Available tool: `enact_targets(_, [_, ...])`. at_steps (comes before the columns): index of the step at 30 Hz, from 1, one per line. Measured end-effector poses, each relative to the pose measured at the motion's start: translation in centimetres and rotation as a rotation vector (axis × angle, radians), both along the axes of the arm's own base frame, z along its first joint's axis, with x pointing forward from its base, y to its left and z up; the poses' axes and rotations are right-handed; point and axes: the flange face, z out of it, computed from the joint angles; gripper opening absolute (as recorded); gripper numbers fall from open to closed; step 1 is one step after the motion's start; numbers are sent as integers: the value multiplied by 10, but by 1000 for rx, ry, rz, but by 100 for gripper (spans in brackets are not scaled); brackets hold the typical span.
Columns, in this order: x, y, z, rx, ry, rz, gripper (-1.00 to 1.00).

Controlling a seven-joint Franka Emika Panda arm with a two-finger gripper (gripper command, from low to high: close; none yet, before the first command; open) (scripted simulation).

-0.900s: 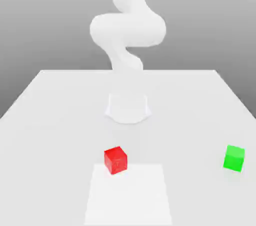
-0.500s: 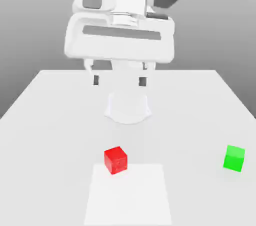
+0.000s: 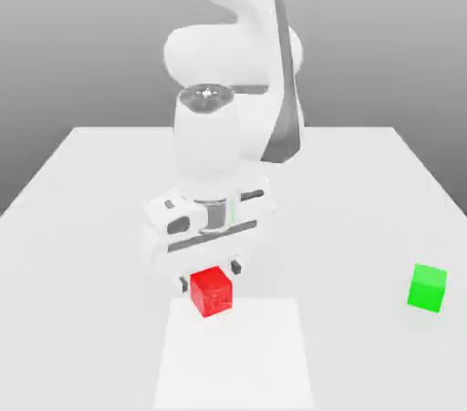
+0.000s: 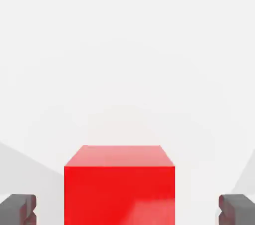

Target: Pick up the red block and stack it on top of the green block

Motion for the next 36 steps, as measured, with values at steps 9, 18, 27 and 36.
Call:
enact_targets(9, [-4,0,-16,5,4,1,-100])
enact_targets(18, [1,-2,26,-1,1,-6,-100])
enact_targets(27, [12,41,56,10,5,138,-100])
enact_targets(36, [29,169,70,15,8,523,-100])
